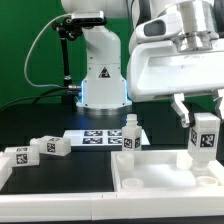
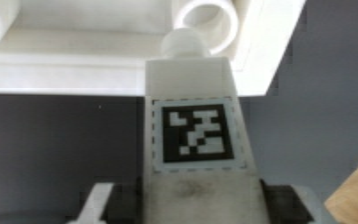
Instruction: Assemble one leg
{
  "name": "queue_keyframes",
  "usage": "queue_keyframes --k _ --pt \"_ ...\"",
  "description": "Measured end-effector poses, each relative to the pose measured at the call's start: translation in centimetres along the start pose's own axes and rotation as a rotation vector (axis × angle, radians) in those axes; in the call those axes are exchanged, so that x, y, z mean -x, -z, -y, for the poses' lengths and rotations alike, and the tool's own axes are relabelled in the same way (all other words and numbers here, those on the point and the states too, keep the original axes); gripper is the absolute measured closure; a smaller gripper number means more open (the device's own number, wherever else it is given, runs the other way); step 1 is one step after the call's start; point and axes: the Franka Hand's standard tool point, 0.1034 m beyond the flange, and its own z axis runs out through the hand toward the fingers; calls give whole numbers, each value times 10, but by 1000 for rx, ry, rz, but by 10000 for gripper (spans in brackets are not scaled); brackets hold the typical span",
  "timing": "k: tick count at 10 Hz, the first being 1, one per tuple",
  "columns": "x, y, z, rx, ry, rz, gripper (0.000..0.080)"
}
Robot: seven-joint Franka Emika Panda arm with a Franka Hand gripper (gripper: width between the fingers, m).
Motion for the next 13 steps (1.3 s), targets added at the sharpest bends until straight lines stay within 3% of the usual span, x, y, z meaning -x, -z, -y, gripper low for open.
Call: queue_keyframes --k 6,13 --pt "12 -13 12 -9 8 3 512" --pt "18 -16 9 0 -12 -122 512"
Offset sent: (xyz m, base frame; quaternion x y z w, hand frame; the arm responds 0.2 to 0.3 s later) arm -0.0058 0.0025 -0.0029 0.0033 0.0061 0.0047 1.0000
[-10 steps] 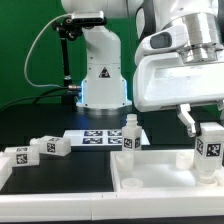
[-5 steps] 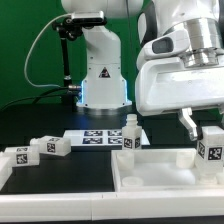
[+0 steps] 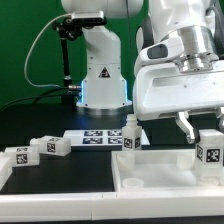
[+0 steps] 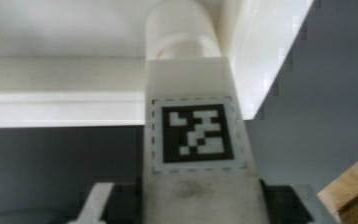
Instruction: Assemble one leg
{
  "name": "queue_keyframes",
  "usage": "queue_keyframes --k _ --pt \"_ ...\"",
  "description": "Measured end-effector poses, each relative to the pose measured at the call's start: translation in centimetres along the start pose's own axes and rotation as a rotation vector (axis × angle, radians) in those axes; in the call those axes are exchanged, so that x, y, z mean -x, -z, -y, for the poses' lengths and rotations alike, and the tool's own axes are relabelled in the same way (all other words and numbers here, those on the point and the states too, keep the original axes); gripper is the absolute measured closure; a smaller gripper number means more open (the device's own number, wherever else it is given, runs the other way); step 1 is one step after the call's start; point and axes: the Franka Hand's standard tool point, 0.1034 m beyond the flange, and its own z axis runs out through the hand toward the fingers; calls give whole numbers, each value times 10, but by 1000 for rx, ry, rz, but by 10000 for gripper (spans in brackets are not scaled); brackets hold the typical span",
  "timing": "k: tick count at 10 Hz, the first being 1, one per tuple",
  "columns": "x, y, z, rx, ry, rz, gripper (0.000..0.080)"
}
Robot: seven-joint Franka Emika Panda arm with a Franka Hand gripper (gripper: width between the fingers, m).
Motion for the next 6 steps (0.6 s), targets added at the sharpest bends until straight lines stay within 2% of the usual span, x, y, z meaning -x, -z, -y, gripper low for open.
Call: queue_keyframes --k 2,3,4,5,6 --pt "0 0 0 1 -3 -1 512" --pt "0 0 -1 3 -4 0 432" --pt "1 -1 -1 2 -5 13 432" --pt "3 -2 2 1 -33 71 253" --pt "-4 2 12 -2 -77 142 174"
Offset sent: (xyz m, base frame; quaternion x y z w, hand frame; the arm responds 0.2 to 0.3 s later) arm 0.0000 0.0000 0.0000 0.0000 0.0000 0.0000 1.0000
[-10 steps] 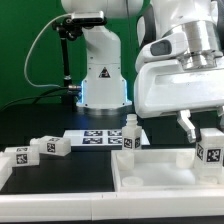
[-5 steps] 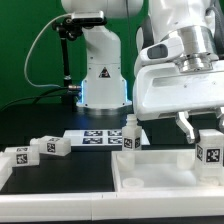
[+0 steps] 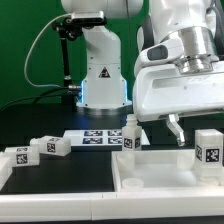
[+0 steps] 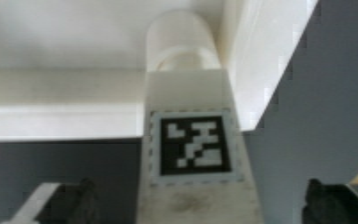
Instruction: Assemble one leg
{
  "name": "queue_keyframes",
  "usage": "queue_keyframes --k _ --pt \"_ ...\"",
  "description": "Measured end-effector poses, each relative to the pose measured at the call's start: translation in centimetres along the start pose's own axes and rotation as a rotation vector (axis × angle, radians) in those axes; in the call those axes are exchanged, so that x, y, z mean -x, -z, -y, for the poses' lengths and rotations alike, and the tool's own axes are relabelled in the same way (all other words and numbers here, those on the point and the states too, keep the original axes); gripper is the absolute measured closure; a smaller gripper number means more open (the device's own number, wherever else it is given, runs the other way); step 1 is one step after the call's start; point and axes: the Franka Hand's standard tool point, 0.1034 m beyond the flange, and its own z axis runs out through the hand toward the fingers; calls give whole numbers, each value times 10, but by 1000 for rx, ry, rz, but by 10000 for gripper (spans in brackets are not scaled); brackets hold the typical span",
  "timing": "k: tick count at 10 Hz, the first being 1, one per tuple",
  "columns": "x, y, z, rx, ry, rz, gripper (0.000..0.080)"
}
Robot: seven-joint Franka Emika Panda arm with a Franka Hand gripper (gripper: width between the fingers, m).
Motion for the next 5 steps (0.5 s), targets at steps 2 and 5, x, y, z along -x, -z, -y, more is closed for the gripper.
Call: queue_keyframes --k 2,5 --pt "-9 -3 0 15 -7 148 154" --pt "-9 -5 -16 17 -8 340 150"
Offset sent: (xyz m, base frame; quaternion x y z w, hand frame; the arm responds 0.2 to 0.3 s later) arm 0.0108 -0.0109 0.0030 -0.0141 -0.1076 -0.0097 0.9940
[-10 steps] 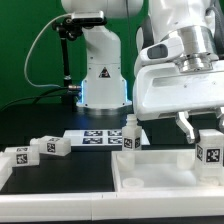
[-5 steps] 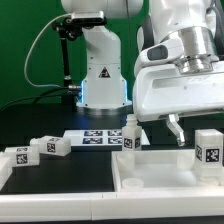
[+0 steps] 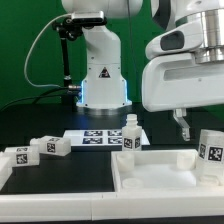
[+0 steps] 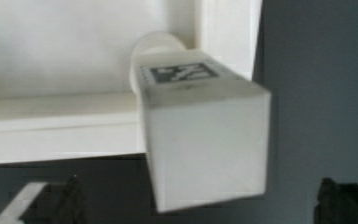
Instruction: Assemble one leg
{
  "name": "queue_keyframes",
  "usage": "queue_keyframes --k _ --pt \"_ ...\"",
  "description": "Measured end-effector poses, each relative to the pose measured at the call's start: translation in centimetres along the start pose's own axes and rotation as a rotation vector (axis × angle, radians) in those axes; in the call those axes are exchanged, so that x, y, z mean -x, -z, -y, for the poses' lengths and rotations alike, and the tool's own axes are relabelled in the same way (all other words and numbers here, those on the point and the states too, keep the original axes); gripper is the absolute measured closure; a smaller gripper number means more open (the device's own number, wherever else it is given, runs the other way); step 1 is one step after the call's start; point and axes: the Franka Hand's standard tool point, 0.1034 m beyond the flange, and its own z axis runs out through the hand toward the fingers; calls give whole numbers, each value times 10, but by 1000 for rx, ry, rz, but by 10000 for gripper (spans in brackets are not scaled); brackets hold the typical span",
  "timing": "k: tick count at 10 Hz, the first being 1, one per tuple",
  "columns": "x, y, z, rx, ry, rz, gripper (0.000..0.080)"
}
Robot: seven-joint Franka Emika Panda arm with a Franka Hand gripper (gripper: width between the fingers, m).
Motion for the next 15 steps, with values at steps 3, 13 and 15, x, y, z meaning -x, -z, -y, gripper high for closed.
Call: queue_keyframes --k 3,13,15 --pt "6 -9 -4 -4 -22 172 150" --pt "5 -13 -1 33 -507 140 515" --pt "3 -13 0 45 -757 136 515"
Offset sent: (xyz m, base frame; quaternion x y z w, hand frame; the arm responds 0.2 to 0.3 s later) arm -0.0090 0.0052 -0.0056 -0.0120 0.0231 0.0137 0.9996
